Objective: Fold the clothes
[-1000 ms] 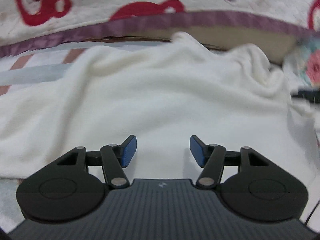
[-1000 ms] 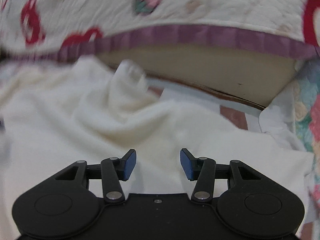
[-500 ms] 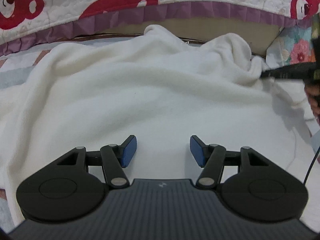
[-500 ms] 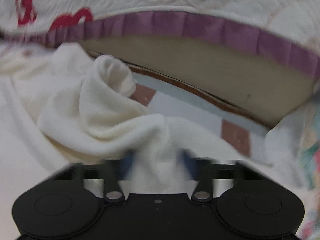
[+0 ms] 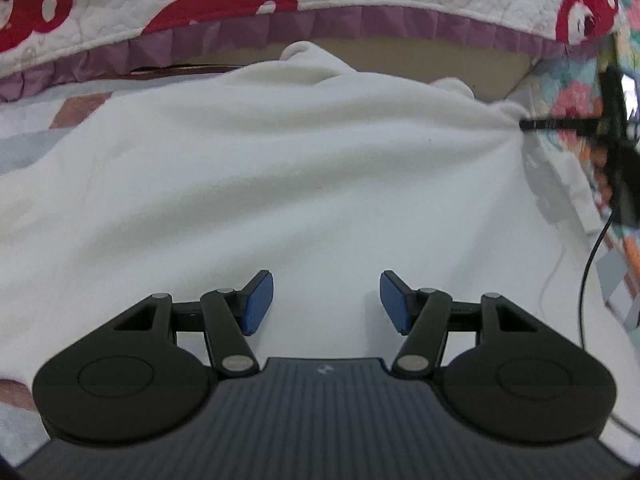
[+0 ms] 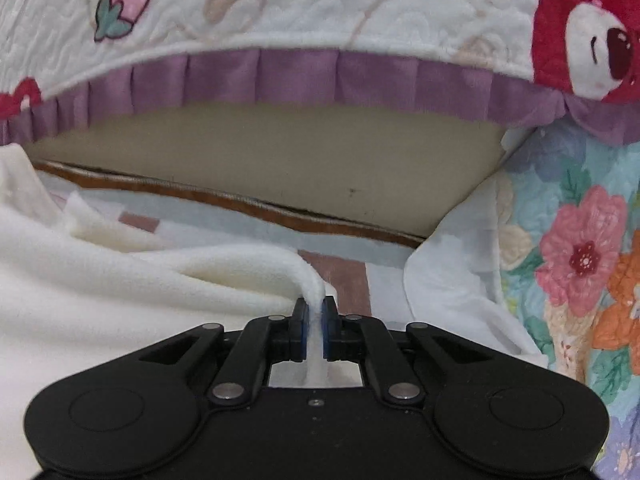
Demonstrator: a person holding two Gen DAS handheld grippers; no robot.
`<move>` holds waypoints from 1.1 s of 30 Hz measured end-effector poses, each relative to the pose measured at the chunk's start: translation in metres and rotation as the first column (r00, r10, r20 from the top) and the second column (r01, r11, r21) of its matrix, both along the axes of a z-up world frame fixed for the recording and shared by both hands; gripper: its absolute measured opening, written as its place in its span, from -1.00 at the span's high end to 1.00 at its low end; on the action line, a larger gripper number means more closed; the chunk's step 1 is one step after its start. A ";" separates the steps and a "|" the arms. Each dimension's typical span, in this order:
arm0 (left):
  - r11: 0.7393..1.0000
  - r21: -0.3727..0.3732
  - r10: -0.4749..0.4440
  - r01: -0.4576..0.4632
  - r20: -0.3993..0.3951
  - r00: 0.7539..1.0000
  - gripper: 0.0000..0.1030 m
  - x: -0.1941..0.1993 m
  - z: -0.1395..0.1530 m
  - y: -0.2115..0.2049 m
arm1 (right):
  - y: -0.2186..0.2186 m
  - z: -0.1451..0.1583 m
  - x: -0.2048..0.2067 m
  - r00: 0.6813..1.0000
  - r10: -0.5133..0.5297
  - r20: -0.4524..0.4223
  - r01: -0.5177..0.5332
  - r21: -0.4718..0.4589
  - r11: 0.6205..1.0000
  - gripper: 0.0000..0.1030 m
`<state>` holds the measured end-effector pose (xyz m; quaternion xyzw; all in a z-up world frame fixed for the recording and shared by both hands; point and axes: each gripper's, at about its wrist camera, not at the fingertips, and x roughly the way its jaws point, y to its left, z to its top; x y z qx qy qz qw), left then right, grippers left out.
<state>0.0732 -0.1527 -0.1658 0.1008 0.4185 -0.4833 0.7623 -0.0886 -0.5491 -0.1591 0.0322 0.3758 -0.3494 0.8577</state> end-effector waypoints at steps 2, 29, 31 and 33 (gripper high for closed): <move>1.000 0.012 -0.012 0.012 0.025 1.000 -0.21 -0.001 0.002 0.001 | 0.004 0.010 -0.004 0.998 0.004 0.057 -0.006 0.045 0.999 0.88; 0.992 0.058 -0.110 0.109 0.014 0.994 0.95 -0.014 0.000 -0.014 | -0.005 -0.001 -0.058 0.975 -0.006 0.221 -0.047 0.234 0.971 0.83; 0.997 -0.019 -0.073 0.073 -0.032 0.997 0.95 -0.009 0.017 0.004 | -0.006 0.006 -0.062 0.963 -0.003 0.271 -0.069 0.256 0.964 0.83; 0.995 -0.087 -0.044 0.037 -0.079 0.996 0.96 -0.004 0.033 0.023 | -0.003 0.017 -0.069 0.946 0.008 0.325 -0.110 0.296 0.949 0.83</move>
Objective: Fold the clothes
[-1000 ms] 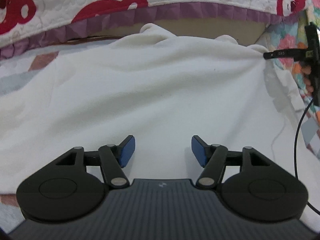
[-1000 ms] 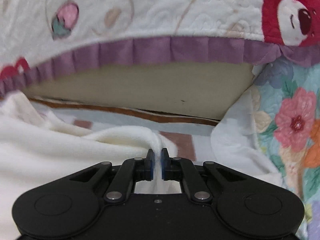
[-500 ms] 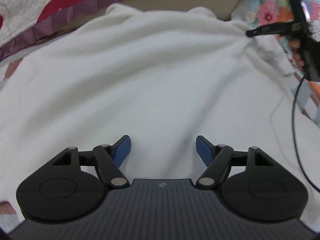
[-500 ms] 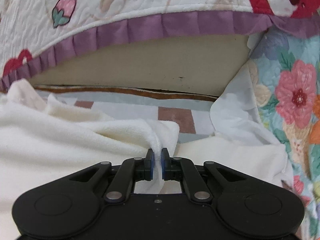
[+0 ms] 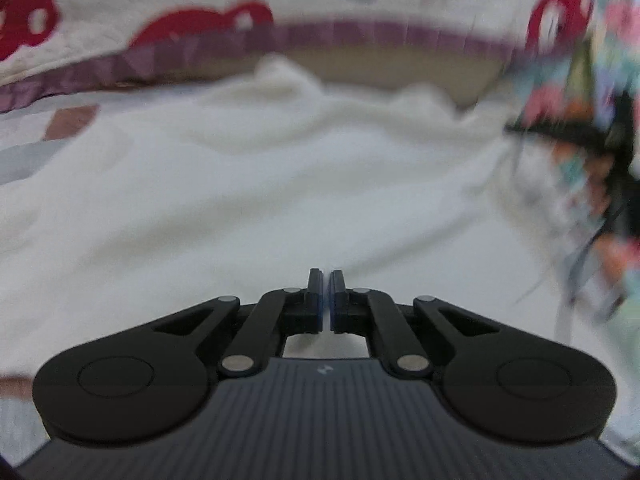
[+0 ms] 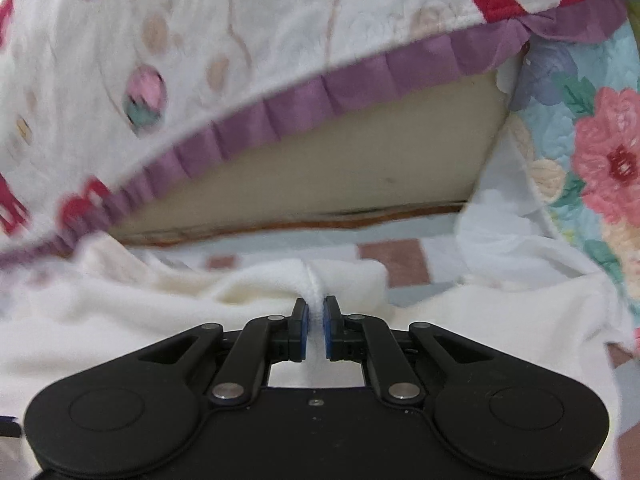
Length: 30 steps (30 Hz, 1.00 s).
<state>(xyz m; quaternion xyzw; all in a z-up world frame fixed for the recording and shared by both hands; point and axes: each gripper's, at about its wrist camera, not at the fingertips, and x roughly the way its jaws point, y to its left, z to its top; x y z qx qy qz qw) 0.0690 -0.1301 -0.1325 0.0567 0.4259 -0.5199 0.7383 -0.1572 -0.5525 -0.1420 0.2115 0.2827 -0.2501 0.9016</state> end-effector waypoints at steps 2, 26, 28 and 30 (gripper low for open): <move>1.000 -0.020 0.006 -0.007 -0.036 0.999 0.96 -0.002 0.006 0.017 | 0.008 0.006 -0.003 0.997 0.062 -0.034 -0.061 0.022 0.998 0.83; 0.955 0.258 -0.127 0.144 -0.080 0.989 0.85 -0.021 -0.042 0.006 | 0.057 0.022 0.034 0.914 0.316 -0.253 -0.336 -0.042 0.941 -0.13; 0.959 0.229 -0.142 0.165 -0.114 0.983 0.73 -0.020 -0.041 0.007 | 0.059 0.021 0.047 0.911 0.321 -0.258 -0.347 -0.061 0.936 -0.14; 0.964 0.177 -0.168 0.197 -0.165 0.972 0.57 -0.020 -0.036 0.009 | 0.059 0.022 0.061 0.909 0.334 -0.250 -0.360 -0.064 0.931 -0.14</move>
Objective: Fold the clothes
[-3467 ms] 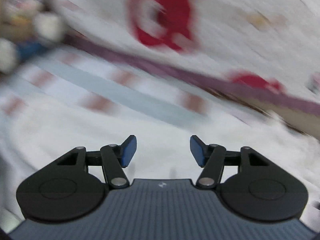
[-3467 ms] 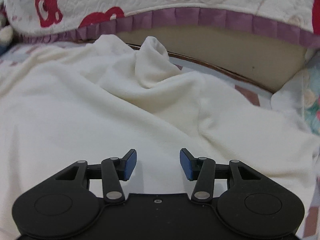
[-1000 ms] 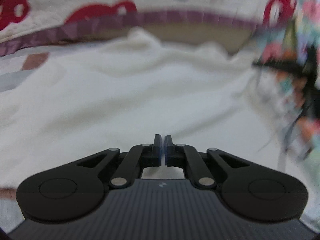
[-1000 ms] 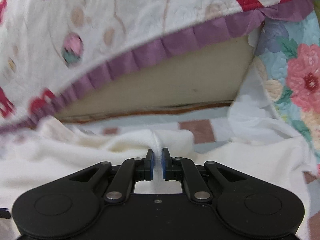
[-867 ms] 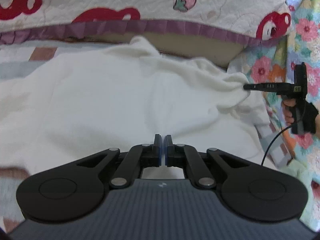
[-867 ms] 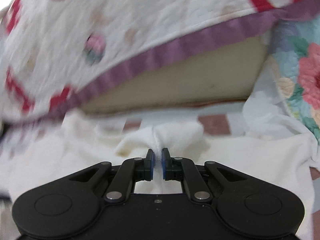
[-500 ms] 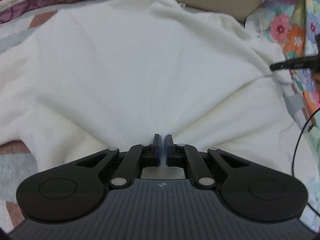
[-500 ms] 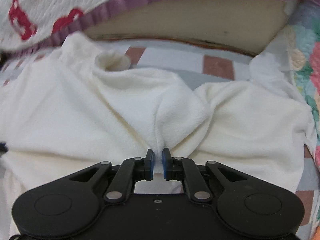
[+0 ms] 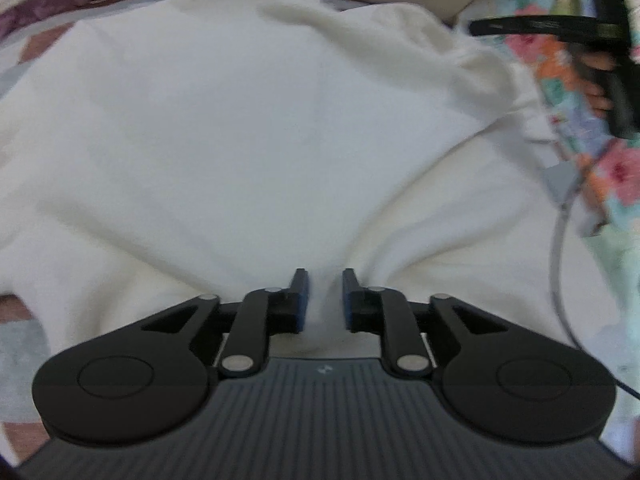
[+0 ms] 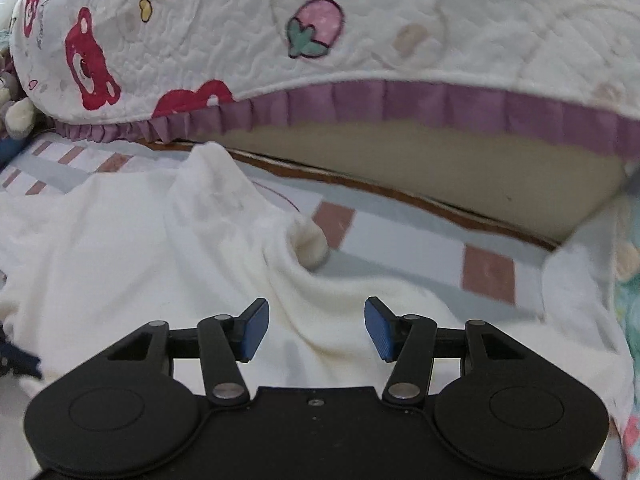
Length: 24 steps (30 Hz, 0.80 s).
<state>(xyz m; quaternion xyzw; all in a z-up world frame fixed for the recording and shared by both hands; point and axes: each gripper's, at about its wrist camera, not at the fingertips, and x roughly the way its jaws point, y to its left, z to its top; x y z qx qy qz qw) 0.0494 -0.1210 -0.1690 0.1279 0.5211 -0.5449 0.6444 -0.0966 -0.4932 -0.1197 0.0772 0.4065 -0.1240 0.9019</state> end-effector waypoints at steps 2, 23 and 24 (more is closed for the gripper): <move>0.999 -0.024 -0.023 0.022 -0.036 0.999 0.31 0.001 0.005 0.000 | -0.004 0.004 0.015 1.000 0.012 0.015 -0.012 0.032 0.999 -0.19; 0.978 0.170 -0.204 0.123 0.618 0.759 -0.14 0.182 -0.029 -0.108 | 0.071 0.009 0.057 0.863 0.405 0.301 -0.388 -0.118 0.914 0.78; 0.980 0.146 -0.195 0.133 0.608 0.769 -0.14 0.183 -0.029 -0.102 | 0.093 0.000 0.051 0.837 0.497 0.228 -0.473 -0.153 0.868 0.78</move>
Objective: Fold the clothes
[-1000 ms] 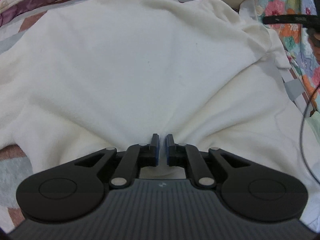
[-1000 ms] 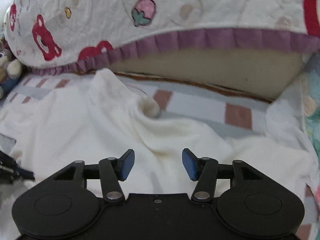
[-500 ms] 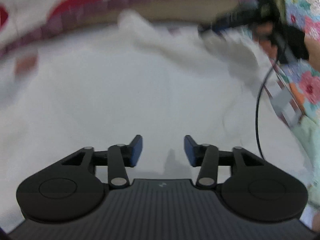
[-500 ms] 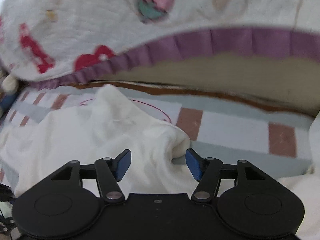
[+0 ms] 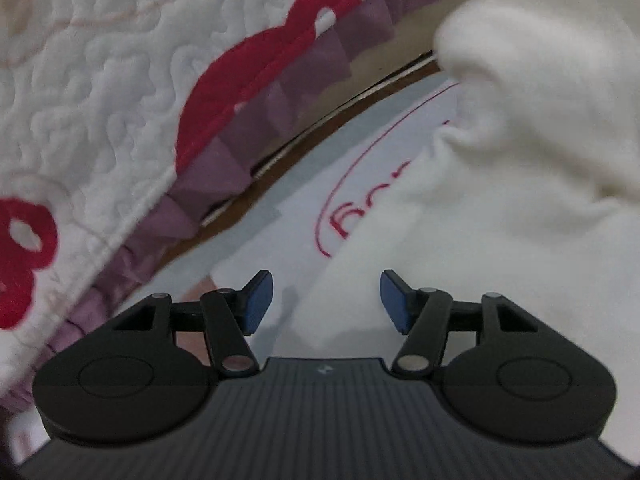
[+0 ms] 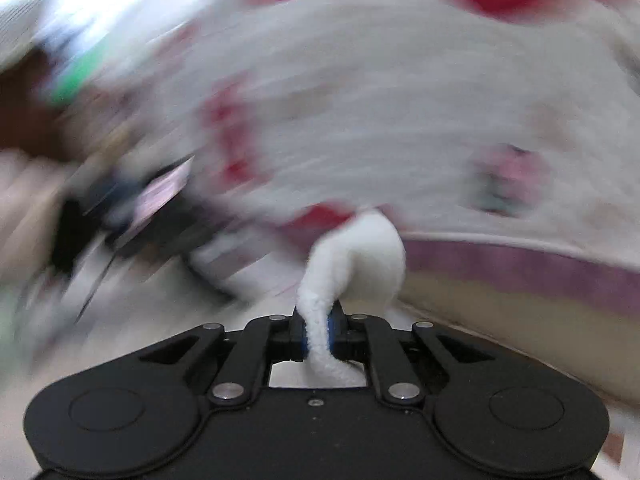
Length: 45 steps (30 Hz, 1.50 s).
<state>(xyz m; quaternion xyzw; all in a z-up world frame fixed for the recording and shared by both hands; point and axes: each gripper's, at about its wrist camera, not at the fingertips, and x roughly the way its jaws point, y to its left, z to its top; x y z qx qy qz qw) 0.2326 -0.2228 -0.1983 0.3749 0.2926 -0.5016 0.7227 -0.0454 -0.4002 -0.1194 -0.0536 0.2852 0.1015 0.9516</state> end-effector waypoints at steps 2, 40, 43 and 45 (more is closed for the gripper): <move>0.999 -0.038 -0.022 0.021 -0.020 1.000 -0.14 0.001 -0.001 0.009 | 0.031 -0.029 -0.015 0.985 0.114 -0.127 -0.128 -0.113 0.985 0.79; 0.981 -0.128 0.114 -0.148 -0.241 0.964 0.79 0.008 0.003 -0.036 | -0.075 0.014 0.093 0.968 -0.225 -0.116 0.226 0.000 0.974 0.76; 0.976 -0.128 0.161 -0.178 -0.132 0.978 0.79 0.000 0.003 -0.036 | -0.059 -0.003 0.118 0.979 -0.171 -0.109 0.148 -0.193 0.970 0.77; 0.975 -0.094 0.193 -0.202 -0.099 0.976 0.79 -0.004 -0.005 -0.040 | -0.068 -0.014 0.128 0.975 -0.196 -0.107 0.172 -0.200 0.965 0.72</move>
